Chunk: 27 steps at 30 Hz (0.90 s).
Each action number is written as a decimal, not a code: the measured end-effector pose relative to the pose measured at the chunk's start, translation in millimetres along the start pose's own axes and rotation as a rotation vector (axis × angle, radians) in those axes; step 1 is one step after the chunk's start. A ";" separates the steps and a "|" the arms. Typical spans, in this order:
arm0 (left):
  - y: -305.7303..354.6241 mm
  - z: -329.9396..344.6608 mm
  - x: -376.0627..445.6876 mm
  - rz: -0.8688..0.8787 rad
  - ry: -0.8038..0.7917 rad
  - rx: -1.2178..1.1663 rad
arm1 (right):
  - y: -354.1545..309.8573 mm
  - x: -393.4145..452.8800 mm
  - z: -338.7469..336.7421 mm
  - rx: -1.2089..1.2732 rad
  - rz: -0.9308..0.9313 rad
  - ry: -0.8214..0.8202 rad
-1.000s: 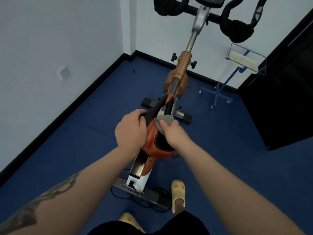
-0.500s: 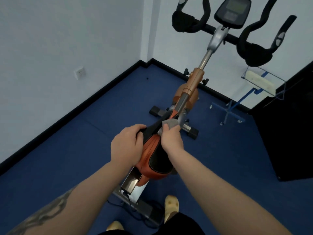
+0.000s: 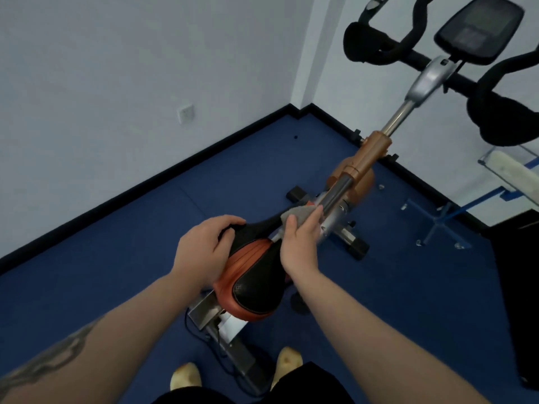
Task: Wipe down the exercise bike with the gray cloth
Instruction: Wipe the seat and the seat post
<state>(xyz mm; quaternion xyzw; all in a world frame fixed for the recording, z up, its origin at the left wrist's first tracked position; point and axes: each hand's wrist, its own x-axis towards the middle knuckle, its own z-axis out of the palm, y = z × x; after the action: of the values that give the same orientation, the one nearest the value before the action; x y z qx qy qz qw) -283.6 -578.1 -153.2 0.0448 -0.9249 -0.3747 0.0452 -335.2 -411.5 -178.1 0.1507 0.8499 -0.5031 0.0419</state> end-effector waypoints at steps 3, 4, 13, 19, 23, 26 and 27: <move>8.1 -0.3 -4.5 -0.009 0.066 0.092 | -11.5 35.0 -19.0 -0.143 -0.107 -0.019; 11.1 1.5 -6.4 -0.042 0.116 0.141 | -12.6 40.3 -26.9 -0.250 -0.224 -0.035; 46.5 26.0 -29.6 -0.534 0.338 0.105 | -27.0 48.8 -46.0 -0.762 -1.017 -0.550; 66.4 46.9 -42.3 -0.583 0.454 0.024 | -19.7 38.6 -35.5 -0.855 -0.911 -0.244; 63.0 47.0 -42.0 -0.562 0.474 0.033 | -15.7 43.6 -48.9 -0.643 -1.188 -0.505; 63.1 48.3 -40.2 -0.561 0.504 0.023 | -16.3 84.3 -64.2 -0.529 -0.865 -0.525; 63.1 48.9 -39.9 -0.563 0.517 0.017 | -13.9 89.2 -63.7 -0.473 -0.679 -0.452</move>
<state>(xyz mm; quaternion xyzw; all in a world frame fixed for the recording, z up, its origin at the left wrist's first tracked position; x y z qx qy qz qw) -252.8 -494.6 -146.2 0.3907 -0.8375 -0.3412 0.1721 -419.0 -343.3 -155.0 -0.2629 0.9121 -0.3009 0.0921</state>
